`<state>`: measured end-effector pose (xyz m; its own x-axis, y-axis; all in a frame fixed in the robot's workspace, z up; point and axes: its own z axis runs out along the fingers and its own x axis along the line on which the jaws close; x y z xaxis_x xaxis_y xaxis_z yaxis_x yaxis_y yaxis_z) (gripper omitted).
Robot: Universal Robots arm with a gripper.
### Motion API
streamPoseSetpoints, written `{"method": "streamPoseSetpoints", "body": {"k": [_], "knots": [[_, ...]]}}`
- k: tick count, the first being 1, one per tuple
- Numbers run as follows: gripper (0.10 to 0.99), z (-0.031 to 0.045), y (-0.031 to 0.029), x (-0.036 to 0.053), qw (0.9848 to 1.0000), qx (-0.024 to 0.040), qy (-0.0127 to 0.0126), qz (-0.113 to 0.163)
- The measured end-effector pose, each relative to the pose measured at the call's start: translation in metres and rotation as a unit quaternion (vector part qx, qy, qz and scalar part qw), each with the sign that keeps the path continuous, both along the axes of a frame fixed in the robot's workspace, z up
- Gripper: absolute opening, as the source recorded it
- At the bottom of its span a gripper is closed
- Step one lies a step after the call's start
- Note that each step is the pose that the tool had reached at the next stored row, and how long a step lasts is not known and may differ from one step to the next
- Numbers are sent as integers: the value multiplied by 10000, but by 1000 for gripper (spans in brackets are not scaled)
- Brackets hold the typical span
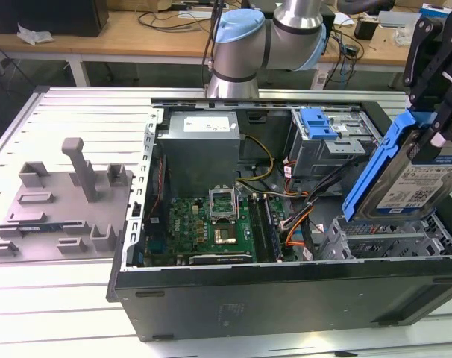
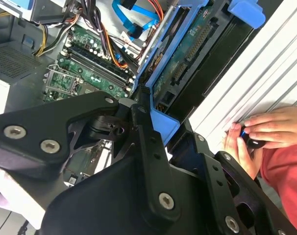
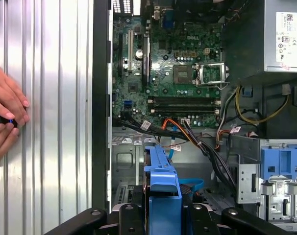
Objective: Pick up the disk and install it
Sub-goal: 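Insert the disk into the insertion slot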
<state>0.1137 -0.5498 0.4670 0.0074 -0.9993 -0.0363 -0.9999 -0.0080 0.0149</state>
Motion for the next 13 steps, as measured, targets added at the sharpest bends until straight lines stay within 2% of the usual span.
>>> {"method": "streamPoseSetpoints", "body": {"k": [13], "knots": [[369,-77,-25,3,10000,0,0,46]]}}
